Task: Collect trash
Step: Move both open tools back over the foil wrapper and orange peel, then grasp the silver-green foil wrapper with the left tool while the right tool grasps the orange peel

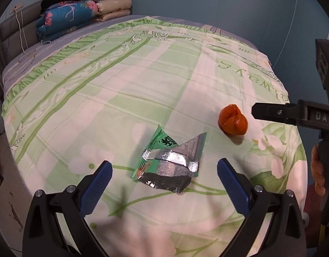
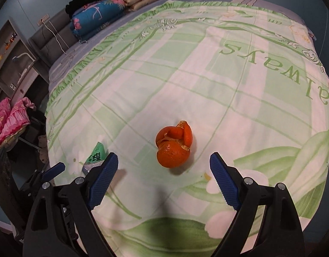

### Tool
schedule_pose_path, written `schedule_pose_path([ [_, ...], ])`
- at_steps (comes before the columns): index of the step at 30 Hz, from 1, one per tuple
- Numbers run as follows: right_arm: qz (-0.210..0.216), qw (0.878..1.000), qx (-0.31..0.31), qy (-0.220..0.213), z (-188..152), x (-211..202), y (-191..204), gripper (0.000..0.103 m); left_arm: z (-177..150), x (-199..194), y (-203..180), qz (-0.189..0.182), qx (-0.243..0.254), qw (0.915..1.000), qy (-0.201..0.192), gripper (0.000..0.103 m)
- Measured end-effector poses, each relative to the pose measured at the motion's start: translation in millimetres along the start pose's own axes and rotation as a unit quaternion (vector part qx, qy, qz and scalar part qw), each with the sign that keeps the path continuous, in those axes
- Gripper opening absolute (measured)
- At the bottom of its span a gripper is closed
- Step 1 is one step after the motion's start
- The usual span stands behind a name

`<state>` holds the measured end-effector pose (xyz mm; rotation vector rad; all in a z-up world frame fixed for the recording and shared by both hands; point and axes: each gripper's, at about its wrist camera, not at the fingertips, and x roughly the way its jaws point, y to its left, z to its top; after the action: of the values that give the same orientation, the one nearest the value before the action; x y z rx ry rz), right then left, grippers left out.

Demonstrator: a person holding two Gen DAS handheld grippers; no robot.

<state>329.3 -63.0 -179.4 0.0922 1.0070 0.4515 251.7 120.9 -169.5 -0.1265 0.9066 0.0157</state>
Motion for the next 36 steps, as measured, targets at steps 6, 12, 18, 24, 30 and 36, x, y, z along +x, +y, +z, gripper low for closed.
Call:
schedule_pose_path([
  [6,-0.021,1.0,0.003,0.019,7,24,1,0.084,4,24,-2,-0.014,0.004,0.9997,0.022,0.095],
  [12,-0.047,0.998,-0.001,0.028,12,40,2,0.083,9,41,-5,-0.027,0.004,0.9989,0.038,0.095],
  [18,-0.054,0.998,0.003,0.045,11,54,-1,0.077,9,47,-5,-0.041,-0.004,0.9984,0.039,0.094],
  [24,-0.059,0.997,0.001,0.055,10,64,2,0.067,9,48,-2,-0.053,-0.01,0.9977,0.042,0.08],
  [30,-0.055,0.996,0.016,0.062,10,68,4,0.055,9,57,0,-0.061,-0.02,0.9964,0.056,0.057],
  [36,-0.065,0.996,0.02,0.063,13,70,4,0.037,11,55,3,-0.06,-0.024,0.9968,0.047,0.037],
])
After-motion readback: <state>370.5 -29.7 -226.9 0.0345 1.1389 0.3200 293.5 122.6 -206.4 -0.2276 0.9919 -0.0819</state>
